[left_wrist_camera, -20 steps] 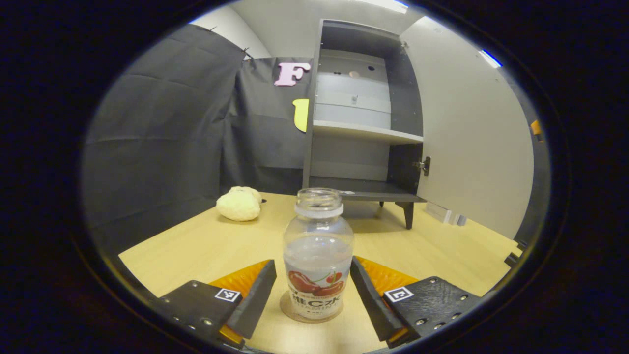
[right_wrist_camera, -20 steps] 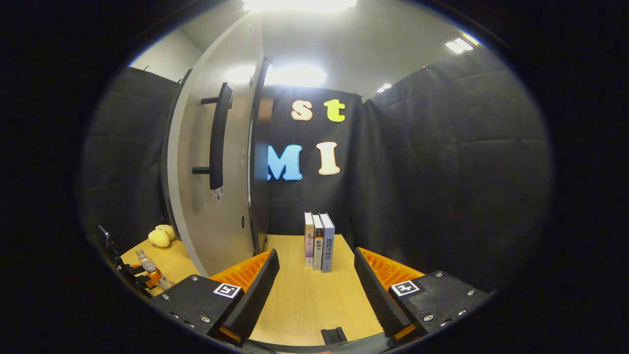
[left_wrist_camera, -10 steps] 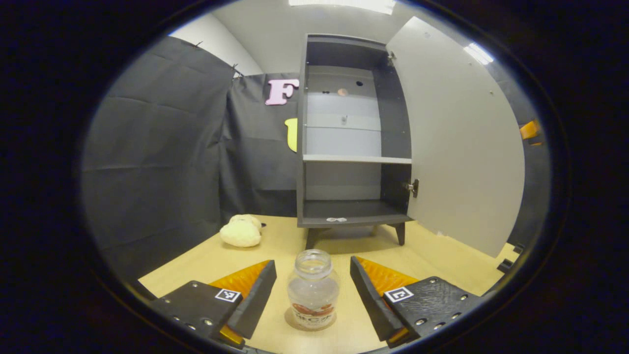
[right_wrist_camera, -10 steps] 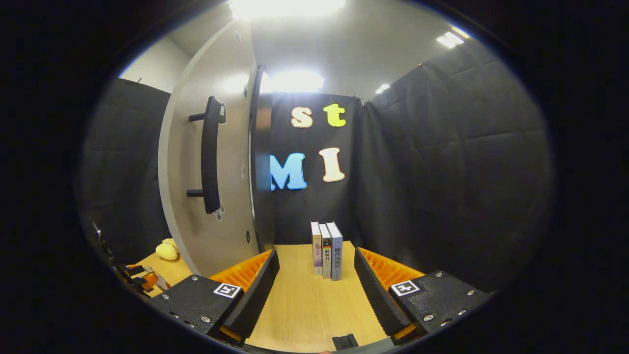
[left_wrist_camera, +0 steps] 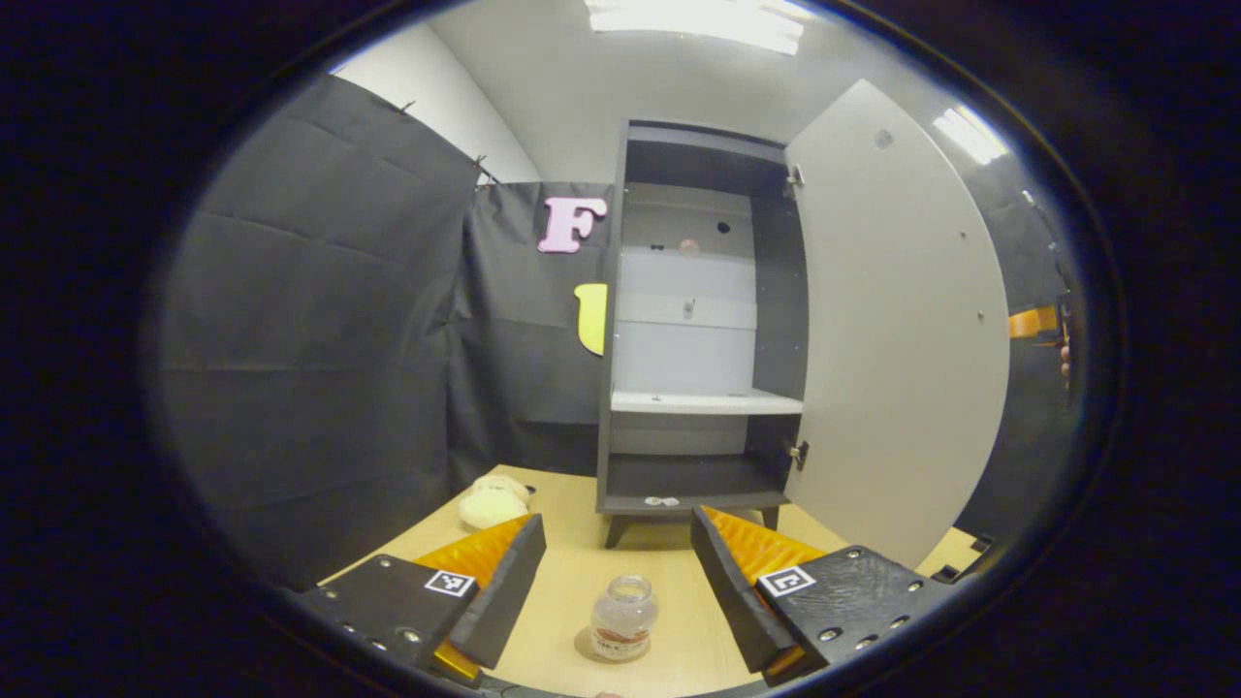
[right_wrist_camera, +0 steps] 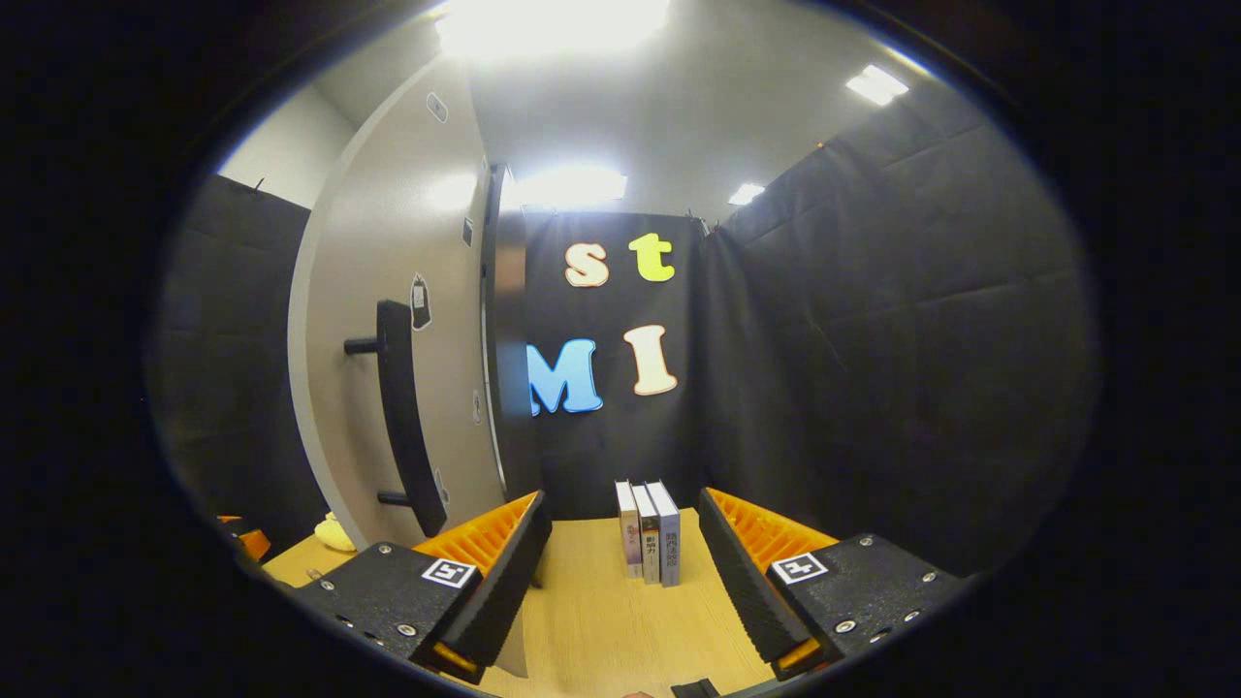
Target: Open the cabinet door with the right hand, grasp the bottle in the cabinet with the left hand and place it on the coaster, then close the cabinet door with the right hand.
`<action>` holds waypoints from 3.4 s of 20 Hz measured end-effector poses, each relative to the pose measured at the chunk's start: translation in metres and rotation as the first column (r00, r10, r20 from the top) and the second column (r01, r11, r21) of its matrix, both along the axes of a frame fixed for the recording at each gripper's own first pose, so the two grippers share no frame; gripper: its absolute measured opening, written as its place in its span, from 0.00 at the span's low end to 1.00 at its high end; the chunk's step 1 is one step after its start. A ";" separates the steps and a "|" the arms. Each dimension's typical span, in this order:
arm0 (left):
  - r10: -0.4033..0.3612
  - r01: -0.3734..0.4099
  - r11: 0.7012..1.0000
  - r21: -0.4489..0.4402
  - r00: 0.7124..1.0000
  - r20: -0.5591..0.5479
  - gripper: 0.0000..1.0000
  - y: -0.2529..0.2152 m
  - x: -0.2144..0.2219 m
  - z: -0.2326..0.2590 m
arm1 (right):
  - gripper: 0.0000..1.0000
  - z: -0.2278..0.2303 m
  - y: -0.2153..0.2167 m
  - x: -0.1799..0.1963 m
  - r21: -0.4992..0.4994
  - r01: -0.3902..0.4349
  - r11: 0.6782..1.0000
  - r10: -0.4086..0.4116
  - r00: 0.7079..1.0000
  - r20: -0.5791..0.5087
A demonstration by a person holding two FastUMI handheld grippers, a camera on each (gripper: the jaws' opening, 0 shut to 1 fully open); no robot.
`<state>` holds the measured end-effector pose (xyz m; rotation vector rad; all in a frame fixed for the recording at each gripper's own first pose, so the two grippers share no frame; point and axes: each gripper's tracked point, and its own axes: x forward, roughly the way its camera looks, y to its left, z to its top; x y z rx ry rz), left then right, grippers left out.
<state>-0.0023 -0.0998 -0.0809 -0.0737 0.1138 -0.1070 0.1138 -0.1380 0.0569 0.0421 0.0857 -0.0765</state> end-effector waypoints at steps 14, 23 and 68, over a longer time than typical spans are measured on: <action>0.096 -0.096 0.995 -0.005 0.995 0.023 0.90 0.151 0.029 0.020 | 0.90 0.024 0.064 -0.007 -0.104 0.144 0.984 -0.141 0.989 0.036; 0.076 -0.076 0.997 -0.022 0.997 0.015 0.90 0.197 0.039 0.006 | 0.90 0.022 0.132 0.001 -0.081 0.058 0.995 -0.055 0.998 0.039; 0.052 -0.053 0.999 0.002 0.997 0.060 0.88 0.227 0.016 0.027 | 0.93 0.022 0.262 0.007 -0.119 -0.121 0.985 0.138 0.981 0.139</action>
